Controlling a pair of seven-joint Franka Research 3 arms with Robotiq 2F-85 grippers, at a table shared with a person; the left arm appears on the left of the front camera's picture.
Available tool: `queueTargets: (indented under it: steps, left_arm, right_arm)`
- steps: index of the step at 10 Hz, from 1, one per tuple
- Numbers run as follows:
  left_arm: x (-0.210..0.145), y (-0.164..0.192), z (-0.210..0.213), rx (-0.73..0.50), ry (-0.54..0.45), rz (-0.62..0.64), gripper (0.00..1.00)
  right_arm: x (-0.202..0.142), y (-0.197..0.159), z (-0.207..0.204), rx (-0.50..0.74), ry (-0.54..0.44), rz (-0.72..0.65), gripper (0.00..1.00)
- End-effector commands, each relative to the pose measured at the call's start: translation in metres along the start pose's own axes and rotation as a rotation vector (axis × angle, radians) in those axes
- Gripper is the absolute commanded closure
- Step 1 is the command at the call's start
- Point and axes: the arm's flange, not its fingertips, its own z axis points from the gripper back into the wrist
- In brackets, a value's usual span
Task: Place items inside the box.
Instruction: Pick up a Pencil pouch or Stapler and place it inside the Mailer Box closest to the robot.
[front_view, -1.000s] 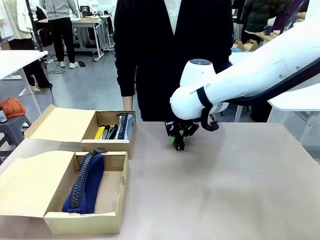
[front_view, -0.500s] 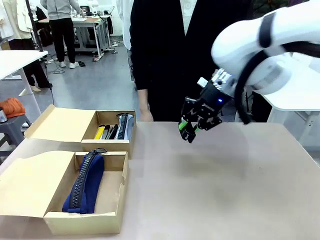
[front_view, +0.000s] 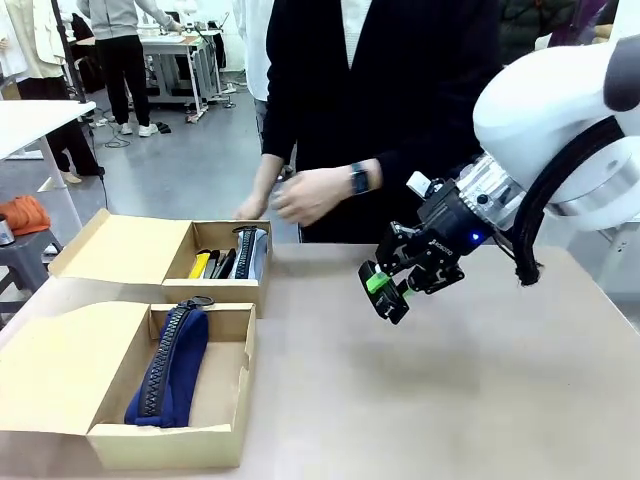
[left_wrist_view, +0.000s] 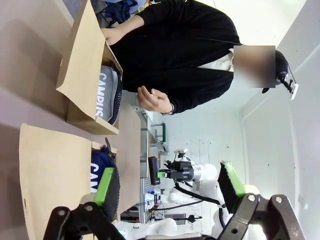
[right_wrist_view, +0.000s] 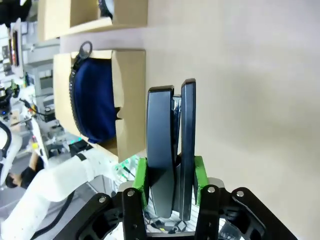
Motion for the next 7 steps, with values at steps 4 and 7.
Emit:
queueTargets:
  steps: [4,7]
  left_arm:
    - [-0.002,0.000,-0.001,-0.019,-0.005,-0.016,0.00]
    - [-0.002,0.000,-0.001,-0.019,-0.005,-0.016,0.00]
  right_arm:
    - [0.032,0.103,-0.080,0.036,-0.160,-0.008,0.58]
    - [-0.025,0.135,-0.103,-0.001,-0.041,0.028,0.58]
